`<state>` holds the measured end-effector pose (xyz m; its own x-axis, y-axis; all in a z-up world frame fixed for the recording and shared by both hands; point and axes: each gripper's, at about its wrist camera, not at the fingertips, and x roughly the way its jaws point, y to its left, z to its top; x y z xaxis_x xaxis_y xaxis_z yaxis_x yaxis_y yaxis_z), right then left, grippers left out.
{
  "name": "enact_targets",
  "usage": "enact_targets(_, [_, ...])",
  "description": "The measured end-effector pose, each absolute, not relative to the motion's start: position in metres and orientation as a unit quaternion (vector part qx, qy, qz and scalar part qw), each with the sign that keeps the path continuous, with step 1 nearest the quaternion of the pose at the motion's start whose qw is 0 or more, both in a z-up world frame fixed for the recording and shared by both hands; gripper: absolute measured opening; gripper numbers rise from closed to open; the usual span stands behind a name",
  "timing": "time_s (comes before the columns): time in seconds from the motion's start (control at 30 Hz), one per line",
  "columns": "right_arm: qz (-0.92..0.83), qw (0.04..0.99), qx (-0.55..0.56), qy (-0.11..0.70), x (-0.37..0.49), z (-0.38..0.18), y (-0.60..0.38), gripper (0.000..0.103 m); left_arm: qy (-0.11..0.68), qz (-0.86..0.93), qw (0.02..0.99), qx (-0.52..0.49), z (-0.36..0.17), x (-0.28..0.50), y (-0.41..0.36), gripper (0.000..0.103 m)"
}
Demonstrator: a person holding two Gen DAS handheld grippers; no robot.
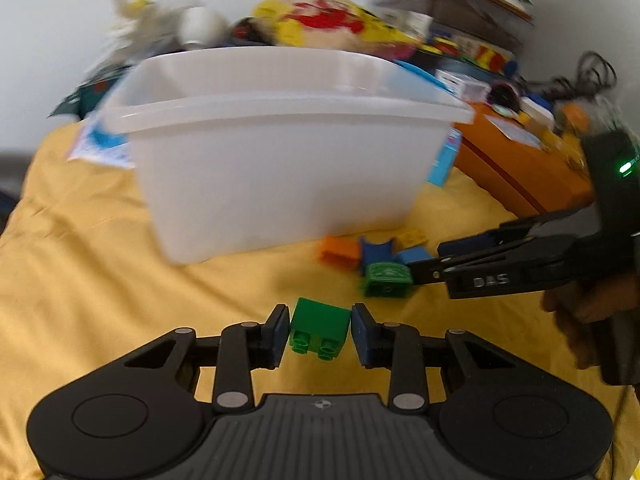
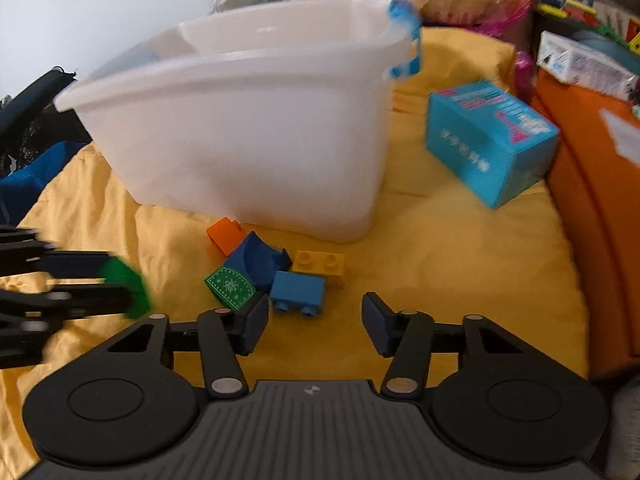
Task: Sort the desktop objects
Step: 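Grasp the green brick with the left gripper while the right grasps the blue brick, then drop the green and blue bricks into the white bin from both grippers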
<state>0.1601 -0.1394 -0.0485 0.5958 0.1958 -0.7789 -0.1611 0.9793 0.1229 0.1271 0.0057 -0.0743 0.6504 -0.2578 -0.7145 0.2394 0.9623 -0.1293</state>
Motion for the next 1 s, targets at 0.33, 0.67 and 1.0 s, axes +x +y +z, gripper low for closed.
enact_targets(0.33, [0.113, 0.902, 0.013, 0.416, 0.146, -0.035, -0.134, 0.037, 0.376, -0.116, 0.918, -0.051, -0.046, 0.109, 0.032, 0.037])
enact_targets(0.67, [0.145, 0.936, 0.030, 0.318, 0.143, 0.092, -0.155, 0.037, 0.343, -0.089, 0.933, -0.062, 0.029, 0.149, 0.055, 0.037])
enact_targets(1.0, [0.145, 0.929, 0.019, 0.341, 0.221, 0.121, -0.138, 0.037, 0.347, -0.079, 0.933, -0.063, 0.069, 0.223, 0.056, 0.038])
